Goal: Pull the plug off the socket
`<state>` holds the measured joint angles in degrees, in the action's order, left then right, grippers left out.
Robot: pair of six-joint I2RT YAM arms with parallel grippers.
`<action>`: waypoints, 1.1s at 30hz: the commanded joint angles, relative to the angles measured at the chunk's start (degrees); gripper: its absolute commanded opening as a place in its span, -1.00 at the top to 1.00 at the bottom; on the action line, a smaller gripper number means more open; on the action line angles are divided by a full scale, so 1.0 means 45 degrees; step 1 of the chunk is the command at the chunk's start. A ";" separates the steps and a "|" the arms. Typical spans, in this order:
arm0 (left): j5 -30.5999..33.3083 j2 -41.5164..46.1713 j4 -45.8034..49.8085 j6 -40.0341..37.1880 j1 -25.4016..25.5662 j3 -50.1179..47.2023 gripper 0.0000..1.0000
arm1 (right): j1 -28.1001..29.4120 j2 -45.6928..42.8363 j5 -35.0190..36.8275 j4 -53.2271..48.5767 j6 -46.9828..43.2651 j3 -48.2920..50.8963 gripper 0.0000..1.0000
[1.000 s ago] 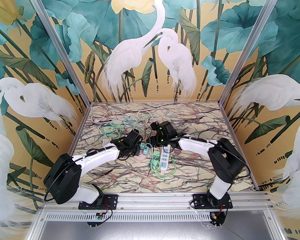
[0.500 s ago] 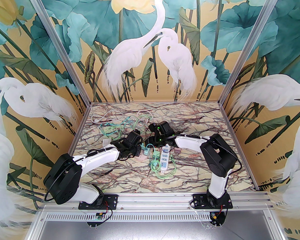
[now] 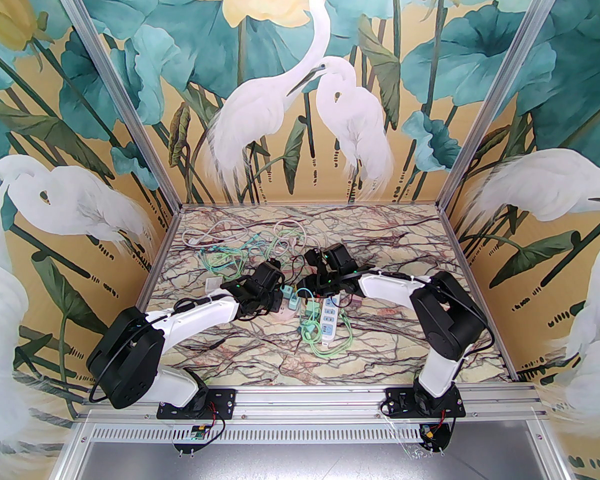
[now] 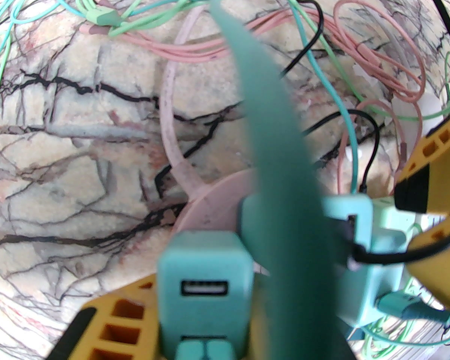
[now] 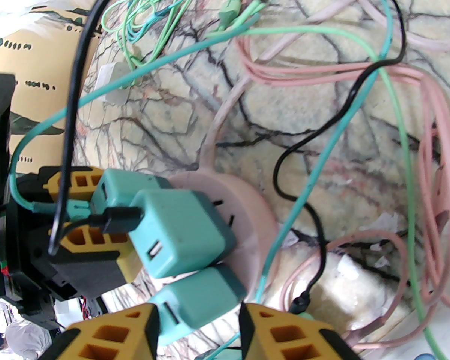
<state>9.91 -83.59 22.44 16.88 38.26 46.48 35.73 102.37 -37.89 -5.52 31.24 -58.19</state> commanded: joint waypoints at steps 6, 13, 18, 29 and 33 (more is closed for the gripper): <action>-0.0206 0.0166 -0.0519 -0.0039 -0.0073 -0.0005 0.99 | 0.0308 0.1038 0.0182 -0.1038 -0.0499 -0.0456 0.30; -0.0697 0.0192 -0.0364 0.0091 -0.0072 0.0287 0.99 | 0.0554 0.1703 0.1649 -0.2171 -0.1119 -0.0758 0.30; 0.0265 -0.0104 0.0693 -0.0148 0.0144 0.1101 0.99 | 0.0830 0.1852 0.2264 -0.2646 -0.1367 -0.1059 0.30; -0.1093 0.0733 -0.0130 0.0650 -0.0256 0.0398 1.00 | 0.0986 0.2110 0.2873 -0.3105 -0.1530 -0.1259 0.32; -0.2678 0.1915 -0.0486 0.1238 -0.1621 -0.0189 1.00 | 0.1025 0.2174 0.2973 -0.3131 -0.1557 -0.1282 0.32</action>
<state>5.54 -80.47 25.89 18.63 33.54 45.56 39.33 107.37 -32.97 -12.29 26.17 -66.04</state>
